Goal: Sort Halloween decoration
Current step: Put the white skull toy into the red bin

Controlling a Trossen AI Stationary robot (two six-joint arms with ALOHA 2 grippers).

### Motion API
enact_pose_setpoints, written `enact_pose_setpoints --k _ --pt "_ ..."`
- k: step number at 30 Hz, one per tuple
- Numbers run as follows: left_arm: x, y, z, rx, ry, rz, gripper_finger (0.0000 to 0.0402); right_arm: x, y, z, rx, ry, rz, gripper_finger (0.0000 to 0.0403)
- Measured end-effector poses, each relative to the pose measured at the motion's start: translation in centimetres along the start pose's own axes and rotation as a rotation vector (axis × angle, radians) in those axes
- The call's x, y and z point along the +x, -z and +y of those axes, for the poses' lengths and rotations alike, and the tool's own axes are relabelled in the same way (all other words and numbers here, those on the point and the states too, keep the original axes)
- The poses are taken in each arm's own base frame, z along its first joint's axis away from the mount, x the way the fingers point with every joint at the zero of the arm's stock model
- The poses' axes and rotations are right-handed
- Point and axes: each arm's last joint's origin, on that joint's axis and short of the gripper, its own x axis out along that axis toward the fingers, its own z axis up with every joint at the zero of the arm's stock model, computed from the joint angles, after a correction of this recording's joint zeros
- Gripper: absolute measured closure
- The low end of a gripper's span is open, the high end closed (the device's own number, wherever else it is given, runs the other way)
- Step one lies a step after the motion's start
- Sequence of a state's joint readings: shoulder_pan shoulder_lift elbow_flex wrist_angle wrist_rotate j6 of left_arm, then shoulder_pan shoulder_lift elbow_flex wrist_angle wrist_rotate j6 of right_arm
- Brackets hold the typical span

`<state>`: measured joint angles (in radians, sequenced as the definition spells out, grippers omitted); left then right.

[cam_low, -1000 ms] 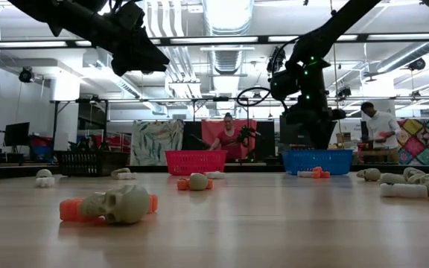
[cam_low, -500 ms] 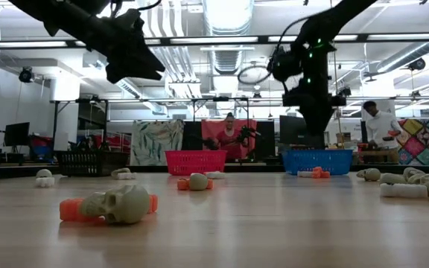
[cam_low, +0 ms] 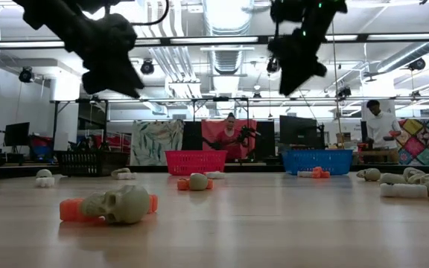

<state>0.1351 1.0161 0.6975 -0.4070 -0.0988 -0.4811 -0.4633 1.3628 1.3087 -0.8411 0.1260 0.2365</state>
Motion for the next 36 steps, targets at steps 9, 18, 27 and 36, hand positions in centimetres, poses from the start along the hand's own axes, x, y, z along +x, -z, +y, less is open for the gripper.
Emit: enact_pose_setpoints --k 9,18,27,36 --pt "-0.4 2.4 -0.6 -0.109 -0.064 0.169 0.0265 -1.8 0.2 3.5 -0.094 -0.069 -0.127 0.0304" --pt "-1.6 5.8 -1.9 0.082 0.004 0.47 0.0265 -1.6 0.7 5.1 -0.148 -0.096 -0.112 0.0318" --pt "-1.7 6.7 -2.4 0.444 0.083 0.534 0.0265 -1.6 0.8 5.3 -0.161 -0.102 -0.118 0.0319" --pt "-0.9 7.2 -2.4 0.525 0.065 0.599 0.0265 -1.7 0.8 5.3 -0.173 -0.103 -0.118 0.0319"
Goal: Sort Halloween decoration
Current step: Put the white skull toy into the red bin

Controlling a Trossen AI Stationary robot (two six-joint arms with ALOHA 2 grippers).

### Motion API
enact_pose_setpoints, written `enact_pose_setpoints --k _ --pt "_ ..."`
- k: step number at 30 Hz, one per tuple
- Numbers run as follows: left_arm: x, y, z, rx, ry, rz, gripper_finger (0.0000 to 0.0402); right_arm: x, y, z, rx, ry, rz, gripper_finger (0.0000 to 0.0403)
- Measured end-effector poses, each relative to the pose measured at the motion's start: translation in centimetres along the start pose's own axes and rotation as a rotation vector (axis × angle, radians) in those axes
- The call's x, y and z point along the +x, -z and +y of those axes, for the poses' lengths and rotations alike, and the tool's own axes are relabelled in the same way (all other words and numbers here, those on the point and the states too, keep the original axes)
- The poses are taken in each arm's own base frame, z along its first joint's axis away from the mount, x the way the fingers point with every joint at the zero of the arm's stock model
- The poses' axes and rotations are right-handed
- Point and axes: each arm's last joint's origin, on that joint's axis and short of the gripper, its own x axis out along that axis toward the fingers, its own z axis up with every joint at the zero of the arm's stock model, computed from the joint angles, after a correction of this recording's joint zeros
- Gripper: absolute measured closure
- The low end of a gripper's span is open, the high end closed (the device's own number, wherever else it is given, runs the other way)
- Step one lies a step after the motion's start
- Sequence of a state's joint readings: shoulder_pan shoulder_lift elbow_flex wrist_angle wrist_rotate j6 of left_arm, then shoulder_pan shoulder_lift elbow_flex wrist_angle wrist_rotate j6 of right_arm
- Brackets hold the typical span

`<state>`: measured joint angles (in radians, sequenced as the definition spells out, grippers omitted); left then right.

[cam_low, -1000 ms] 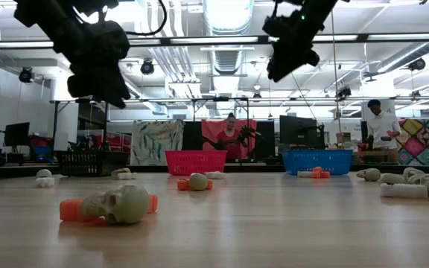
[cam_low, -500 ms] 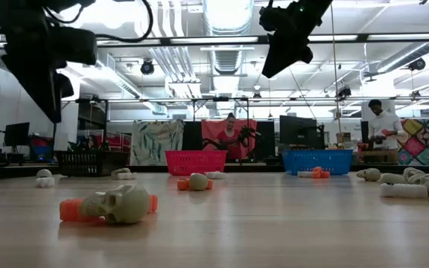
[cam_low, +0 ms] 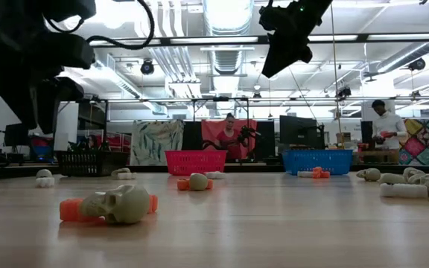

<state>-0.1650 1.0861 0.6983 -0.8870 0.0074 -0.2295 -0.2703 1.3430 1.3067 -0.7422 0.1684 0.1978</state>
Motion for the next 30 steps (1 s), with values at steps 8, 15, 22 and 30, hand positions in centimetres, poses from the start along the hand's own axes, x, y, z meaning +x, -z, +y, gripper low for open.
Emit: enact_pose_setpoints --k 8,15,22,30 --pt "1.5 -0.3 0.2 -0.02 -0.095 0.075 0.0265 0.1 0.1 0.0 0.0 0.0 0.006 0.0319" --pt "3.3 -0.6 0.2 -0.028 -0.161 0.17 0.0265 0.4 0.4 0.0 -0.001 0.002 0.017 0.0319" --pt "5.3 -0.7 0.2 -0.024 -0.196 0.272 0.0265 0.8 1.0 -0.1 0.0 0.006 0.039 0.0319" --pt "6.6 -0.7 0.3 -0.018 -0.221 0.344 0.0265 1.4 1.7 -0.1 0.001 0.011 0.063 0.0319"
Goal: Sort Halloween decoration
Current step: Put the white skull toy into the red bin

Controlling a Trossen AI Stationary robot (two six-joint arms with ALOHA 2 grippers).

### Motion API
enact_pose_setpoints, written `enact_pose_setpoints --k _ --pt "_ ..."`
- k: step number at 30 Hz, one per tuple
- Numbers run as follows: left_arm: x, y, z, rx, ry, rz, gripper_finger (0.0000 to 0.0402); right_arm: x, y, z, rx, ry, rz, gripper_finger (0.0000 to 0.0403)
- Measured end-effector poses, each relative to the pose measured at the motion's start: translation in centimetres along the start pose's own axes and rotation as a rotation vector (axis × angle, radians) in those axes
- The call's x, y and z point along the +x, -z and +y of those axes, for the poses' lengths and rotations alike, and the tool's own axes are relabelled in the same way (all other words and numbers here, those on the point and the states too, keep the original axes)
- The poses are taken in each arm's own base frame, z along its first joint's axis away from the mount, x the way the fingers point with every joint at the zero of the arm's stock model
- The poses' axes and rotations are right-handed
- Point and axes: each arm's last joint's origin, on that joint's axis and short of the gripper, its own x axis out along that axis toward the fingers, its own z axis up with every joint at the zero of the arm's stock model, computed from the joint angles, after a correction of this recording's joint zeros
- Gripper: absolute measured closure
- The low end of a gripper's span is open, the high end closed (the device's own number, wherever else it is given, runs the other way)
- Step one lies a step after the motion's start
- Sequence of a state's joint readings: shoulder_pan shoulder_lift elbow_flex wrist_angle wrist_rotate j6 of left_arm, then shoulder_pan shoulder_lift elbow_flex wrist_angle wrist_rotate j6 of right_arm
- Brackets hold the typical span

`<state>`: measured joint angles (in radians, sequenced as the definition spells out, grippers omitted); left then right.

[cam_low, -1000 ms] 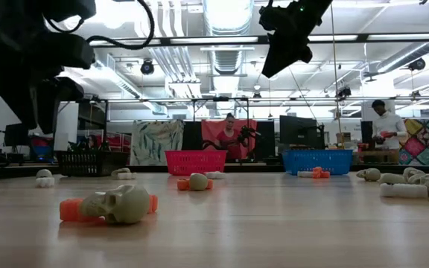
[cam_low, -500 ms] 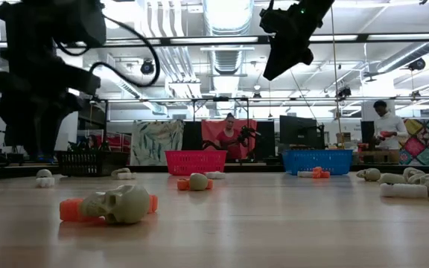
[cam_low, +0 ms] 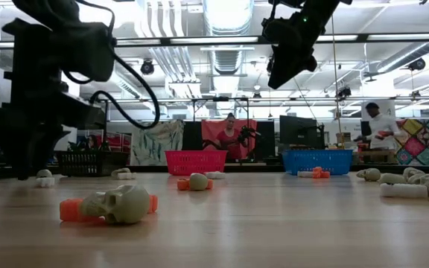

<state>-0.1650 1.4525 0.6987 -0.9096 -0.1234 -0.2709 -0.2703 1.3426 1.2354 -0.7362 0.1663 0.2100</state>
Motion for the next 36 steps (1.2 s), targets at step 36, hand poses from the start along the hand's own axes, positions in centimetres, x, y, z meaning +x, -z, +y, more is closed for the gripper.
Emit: enact_pose_setpoints --k 36 --pt "0.46 -0.97 -0.33 -0.007 0.018 -0.059 0.0265 0.11 -0.04 0.04 0.013 -0.003 -0.012 0.0319"
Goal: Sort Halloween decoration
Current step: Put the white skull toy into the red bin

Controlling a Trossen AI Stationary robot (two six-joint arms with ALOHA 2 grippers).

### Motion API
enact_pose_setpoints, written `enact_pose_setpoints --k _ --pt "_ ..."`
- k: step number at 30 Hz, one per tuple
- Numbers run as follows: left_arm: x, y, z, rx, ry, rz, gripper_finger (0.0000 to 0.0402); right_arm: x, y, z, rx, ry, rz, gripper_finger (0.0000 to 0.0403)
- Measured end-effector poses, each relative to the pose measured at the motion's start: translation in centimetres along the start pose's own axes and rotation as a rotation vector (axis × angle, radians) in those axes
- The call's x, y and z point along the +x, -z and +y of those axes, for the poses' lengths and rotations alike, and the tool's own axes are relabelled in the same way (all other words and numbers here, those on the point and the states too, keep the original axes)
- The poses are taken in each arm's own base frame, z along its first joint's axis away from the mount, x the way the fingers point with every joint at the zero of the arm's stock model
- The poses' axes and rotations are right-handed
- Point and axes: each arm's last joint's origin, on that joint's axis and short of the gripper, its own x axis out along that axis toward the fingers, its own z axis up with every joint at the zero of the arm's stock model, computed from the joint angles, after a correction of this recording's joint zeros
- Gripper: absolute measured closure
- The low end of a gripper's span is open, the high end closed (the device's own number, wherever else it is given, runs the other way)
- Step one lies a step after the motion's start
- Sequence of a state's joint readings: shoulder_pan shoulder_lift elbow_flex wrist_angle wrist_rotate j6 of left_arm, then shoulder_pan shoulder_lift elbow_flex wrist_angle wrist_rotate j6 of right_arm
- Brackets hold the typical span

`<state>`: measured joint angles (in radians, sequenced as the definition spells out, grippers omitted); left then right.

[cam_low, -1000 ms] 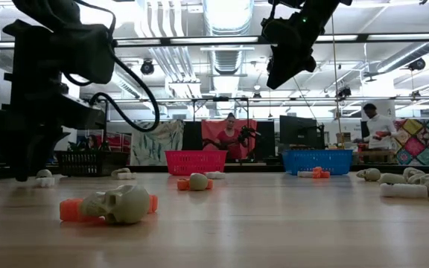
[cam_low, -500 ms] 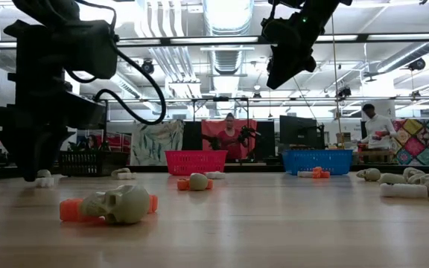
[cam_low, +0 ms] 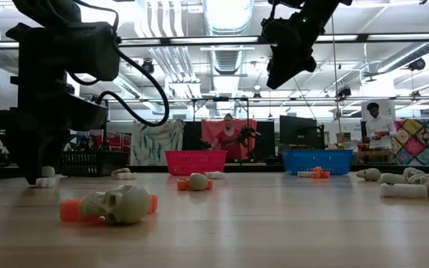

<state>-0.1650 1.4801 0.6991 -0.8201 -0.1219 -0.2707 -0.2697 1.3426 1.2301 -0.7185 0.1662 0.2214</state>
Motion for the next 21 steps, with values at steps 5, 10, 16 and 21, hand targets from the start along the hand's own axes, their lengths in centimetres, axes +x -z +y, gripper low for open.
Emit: enact_pose_setpoints --k 5,10,16,21 --pt "0.13 -0.06 -0.04 0.001 -0.001 0.006 0.0265 -0.05 0.06 0.28 -0.005 -0.006 0.0 0.0319" --pt "0.13 -0.06 -0.04 0.001 0.0 0.006 0.027 -0.07 0.11 0.45 -0.007 -0.01 0.0 0.0319" --pt "0.13 -0.08 -0.06 0.0 0.004 0.005 0.0307 -0.06 0.12 0.48 -0.006 -0.01 0.001 0.0319" --pt "0.12 -0.07 -0.03 0.0 -0.002 0.005 0.0338 -0.06 0.12 0.48 0.003 -0.01 0.001 0.0319"
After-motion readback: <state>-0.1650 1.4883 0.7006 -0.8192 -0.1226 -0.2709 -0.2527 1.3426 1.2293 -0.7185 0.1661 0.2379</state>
